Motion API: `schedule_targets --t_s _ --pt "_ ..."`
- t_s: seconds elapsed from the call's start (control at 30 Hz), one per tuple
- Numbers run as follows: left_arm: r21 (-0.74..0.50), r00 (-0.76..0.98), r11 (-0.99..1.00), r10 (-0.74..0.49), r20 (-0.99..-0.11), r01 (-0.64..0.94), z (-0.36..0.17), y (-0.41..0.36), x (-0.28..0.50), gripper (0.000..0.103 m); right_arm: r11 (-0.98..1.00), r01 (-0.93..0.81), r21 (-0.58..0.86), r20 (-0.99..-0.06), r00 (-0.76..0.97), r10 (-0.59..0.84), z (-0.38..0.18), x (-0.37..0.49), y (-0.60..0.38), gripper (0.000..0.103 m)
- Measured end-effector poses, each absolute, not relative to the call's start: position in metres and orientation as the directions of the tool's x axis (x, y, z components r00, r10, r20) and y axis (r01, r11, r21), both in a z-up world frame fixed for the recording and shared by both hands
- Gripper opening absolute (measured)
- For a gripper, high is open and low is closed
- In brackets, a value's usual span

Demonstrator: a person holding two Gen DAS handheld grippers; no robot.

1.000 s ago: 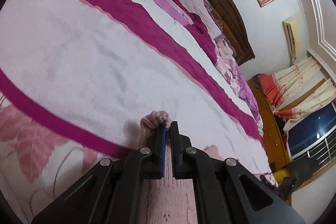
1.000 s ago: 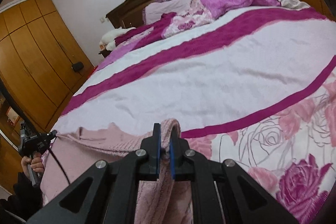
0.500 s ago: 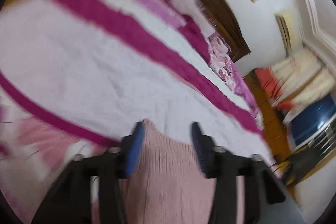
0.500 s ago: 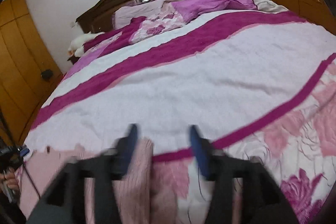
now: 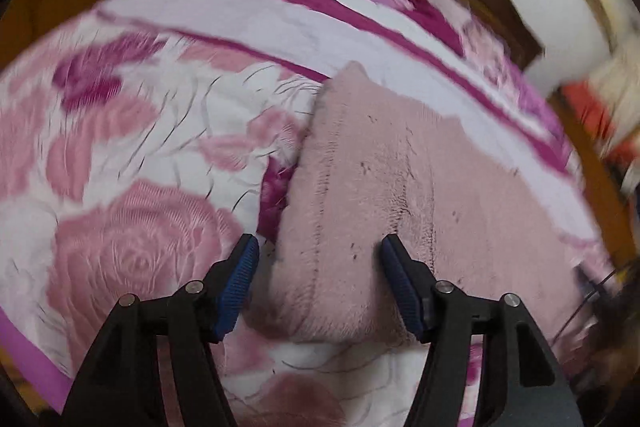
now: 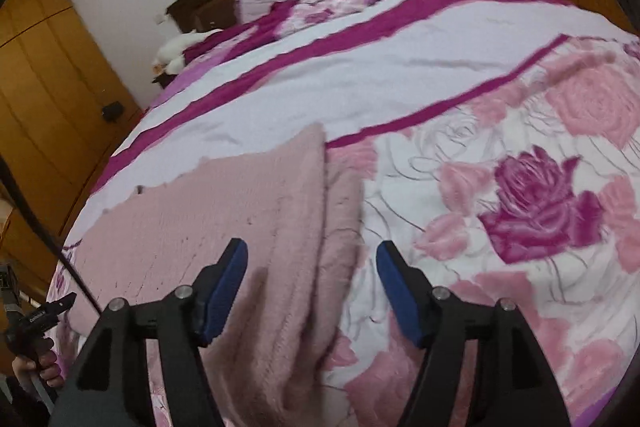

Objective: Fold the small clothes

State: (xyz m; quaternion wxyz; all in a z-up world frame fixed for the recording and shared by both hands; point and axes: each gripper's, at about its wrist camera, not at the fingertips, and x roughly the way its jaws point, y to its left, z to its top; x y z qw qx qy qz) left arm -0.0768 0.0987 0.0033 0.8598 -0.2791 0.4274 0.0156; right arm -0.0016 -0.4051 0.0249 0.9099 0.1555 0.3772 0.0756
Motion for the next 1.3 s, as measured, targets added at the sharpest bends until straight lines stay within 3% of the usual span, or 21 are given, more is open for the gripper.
schedule_targets --t_s 0.07,0.2,0.4,0.53,0.67,0.73,0.77,0.8,0.83,0.93,1.1,1.3 --pt "-0.564 0.671 0.783 -0.272 -0.69 -0.264 -0.002 0.111 -0.082 0.041 0.919 -0.016 0.393 -0.657 0.695 0.293 0.017 0.008 -0.407 0.065" --pt "-0.603 0.691 0.752 -0.288 -0.663 -0.265 -0.013 0.116 -0.073 0.041 0.841 0.035 0.54 -0.6 0.716 0.356 0.006 0.019 -0.419 0.061" --pt "-0.632 0.722 0.722 -0.275 -0.635 -0.28 -0.009 0.116 -0.06 0.041 0.889 0.057 0.455 -0.568 0.787 0.24 0.026 0.032 -0.425 0.061" --pt "-0.634 0.717 0.743 -0.32 -0.619 -0.215 0.001 0.124 -0.019 0.041 0.919 0.015 0.393 -0.659 0.702 0.27 0.035 0.068 -0.409 0.061" --pt "-0.463 0.675 0.871 -0.241 -0.697 -0.167 0.021 0.132 0.033 0.041 0.941 0.008 0.34 -0.768 0.58 0.272 0.018 0.124 -0.391 0.059" --pt "-0.451 0.659 0.88 -0.253 -0.709 -0.147 0.021 0.132 0.055 0.04 0.932 0.018 0.362 -0.786 0.543 0.295 0.003 0.142 -0.392 0.054" --pt "-0.479 0.646 0.867 -0.29 -0.706 -0.134 0.018 0.132 0.064 0.035 0.919 -0.001 0.395 -0.761 0.559 0.328 0.002 0.144 -0.393 0.044" --pt "-0.525 0.638 0.843 -0.339 -0.691 -0.121 0.014 0.133 0.071 0.033 0.907 -0.023 0.421 -0.743 0.565 0.359 0.001 0.145 -0.395 0.021" --pt "-0.578 0.635 0.809 -0.39 -0.667 -0.11 0.009 0.135 0.076 0.03 0.89 -0.058 0.452 -0.727 0.555 0.405 0.002 0.146 -0.396 0.011" --pt "-0.635 0.643 0.766 -0.436 -0.629 -0.102 0.004 0.136 0.078 0.029 0.87 -0.147 0.47 -0.65 0.609 0.454 0.017 0.132 -0.406 0.01" --pt "-0.605 0.726 0.789 -0.355 -0.589 -0.105 0.025 0.138 0.065 0.029 0.823 -0.101 0.558 -0.551 0.697 0.459 0.034 0.122 -0.435 0.009" --pt "-0.678 0.816 0.71 -0.271 -0.51 -0.188 0.054 0.156 0.034 0.029 0.857 -0.062 0.511 -0.55 0.743 0.382 0.039 0.12 -0.44 0.009"
